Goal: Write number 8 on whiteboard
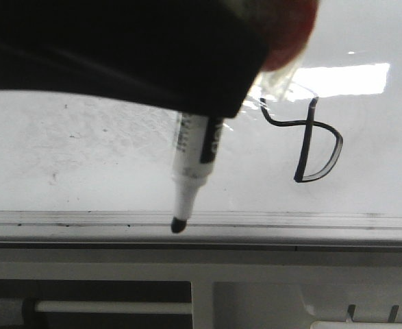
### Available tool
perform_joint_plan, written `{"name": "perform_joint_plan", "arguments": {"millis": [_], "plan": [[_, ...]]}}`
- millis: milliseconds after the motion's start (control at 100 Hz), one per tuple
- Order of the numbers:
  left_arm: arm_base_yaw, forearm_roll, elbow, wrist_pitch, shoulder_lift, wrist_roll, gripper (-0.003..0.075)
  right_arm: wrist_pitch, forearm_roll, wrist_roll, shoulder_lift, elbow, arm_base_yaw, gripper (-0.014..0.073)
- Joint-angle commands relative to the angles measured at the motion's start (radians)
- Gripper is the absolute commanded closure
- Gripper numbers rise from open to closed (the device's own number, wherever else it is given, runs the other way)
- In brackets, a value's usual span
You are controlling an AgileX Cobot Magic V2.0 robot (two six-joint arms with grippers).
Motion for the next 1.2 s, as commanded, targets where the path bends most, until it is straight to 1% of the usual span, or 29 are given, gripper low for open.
{"name": "perform_joint_plan", "arguments": {"millis": [0, 160, 200, 230, 300, 350, 400, 420, 470, 580, 630, 770, 1070, 1140, 1190], "plan": [[-0.008, -0.033, -0.024, 0.019, 0.002, -0.014, 0.0741, -0.093, -0.002, -0.012, -0.010, -0.029, 0.001, 0.0664], [-0.008, -0.032, -0.024, 0.044, 0.002, -0.014, 0.0739, -0.093, -0.002, -0.012, -0.012, -0.029, 0.001, 0.0664], [-0.008, -0.021, -0.024, 0.051, 0.002, -0.012, 0.0724, -0.093, -0.002, -0.012, -0.012, -0.029, 0.001, 0.0664], [-0.008, -0.011, -0.024, 0.059, 0.002, -0.012, 0.0697, -0.093, -0.002, -0.012, -0.012, -0.029, 0.001, 0.0664], [-0.008, 0.003, -0.024, 0.073, 0.002, -0.012, 0.0575, -0.093, -0.002, -0.012, -0.012, -0.029, 0.001, 0.0664], [-0.008, 0.003, -0.024, 0.074, 0.002, -0.012, 0.0454, -0.093, -0.002, -0.012, -0.012, -0.029, 0.001, 0.0664], [-0.008, 0.003, -0.024, 0.074, 0.002, -0.012, 0.0366, -0.093, -0.002, -0.012, -0.012, -0.029, 0.001, 0.0664], [-0.008, 0.003, -0.024, 0.074, 0.002, -0.012, 0.0341, -0.093, -0.002, -0.012, -0.012, -0.029, 0.001, 0.0664], [-0.008, 0.008, -0.024, 0.074, 0.002, -0.012, 0.0313, -0.093, -0.002, -0.012, -0.012, -0.029, 0.001, 0.0664], [-0.008, 0.012, -0.024, 0.074, 0.002, -0.012, 0.0323, -0.093, -0.002, -0.012, -0.012, -0.029, 0.001, 0.0664], [-0.008, 0.020, -0.024, 0.074, 0.002, -0.012, 0.0339, -0.093, -0.002, -0.012, -0.012, -0.029, 0.001, 0.0664], [-0.008, 0.066, -0.022, 0.104, 0.002, -0.014, 0.0366, -0.093, -0.002, -0.012, -0.012, -0.029, 0.001, 0.0664], [-0.008, 0.075, 0.029, 0.095, 0.002, -0.014, 0.0371, -0.093, -0.002, -0.012, -0.012, -0.029, 0.001, 0.0664], [-0.008, 0.075, 0.037, 0.096, 0.002, -0.014, 0.0398, -0.093, -0.002, -0.012, -0.012, -0.029, 0.001, 0.0664], [-0.008, 0.075, 0.037, 0.096, 0.002, -0.014, 0.0441, -0.093, -0.002, -0.012, -0.012, -0.029, 0.001, 0.0664]]}}
